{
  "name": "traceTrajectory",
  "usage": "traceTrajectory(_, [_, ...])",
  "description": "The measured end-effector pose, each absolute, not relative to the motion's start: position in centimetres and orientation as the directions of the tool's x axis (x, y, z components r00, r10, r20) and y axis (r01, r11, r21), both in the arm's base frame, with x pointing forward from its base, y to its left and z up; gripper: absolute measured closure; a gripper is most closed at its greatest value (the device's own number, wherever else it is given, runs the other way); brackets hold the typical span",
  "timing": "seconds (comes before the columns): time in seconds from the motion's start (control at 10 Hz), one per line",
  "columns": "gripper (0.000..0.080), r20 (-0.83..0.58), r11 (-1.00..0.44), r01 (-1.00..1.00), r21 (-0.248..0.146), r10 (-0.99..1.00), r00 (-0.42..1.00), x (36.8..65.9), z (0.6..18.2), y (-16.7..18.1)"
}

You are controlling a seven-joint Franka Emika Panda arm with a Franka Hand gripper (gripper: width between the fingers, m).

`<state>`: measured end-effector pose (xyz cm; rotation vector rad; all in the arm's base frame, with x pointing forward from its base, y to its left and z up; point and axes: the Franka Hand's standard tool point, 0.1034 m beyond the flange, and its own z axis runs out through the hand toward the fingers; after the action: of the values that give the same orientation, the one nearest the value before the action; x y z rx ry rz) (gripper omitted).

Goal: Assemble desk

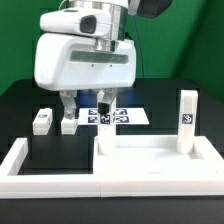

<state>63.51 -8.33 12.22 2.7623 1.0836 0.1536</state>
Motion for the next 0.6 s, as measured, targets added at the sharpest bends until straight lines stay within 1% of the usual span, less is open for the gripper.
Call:
traceTrajectory(0.3, [0.0151,0.081,-0.846,0.506,0.169,0.524,0.848,63.5,12.2,-8.3])
traceTrajectory(0.4, [0.0151,0.099,-0.874,0.462,0.153,0.479,0.872,63.5,12.2,-9.2])
traceTrajectory(0.5, [0.0151,0.110,-0.900,0.413,0.140,0.429,0.897,62.8,12.1,-10.2])
traceTrajectory(0.6, [0.0151,0.106,-0.923,0.367,0.118,0.380,0.919,61.2,11.7,-12.5])
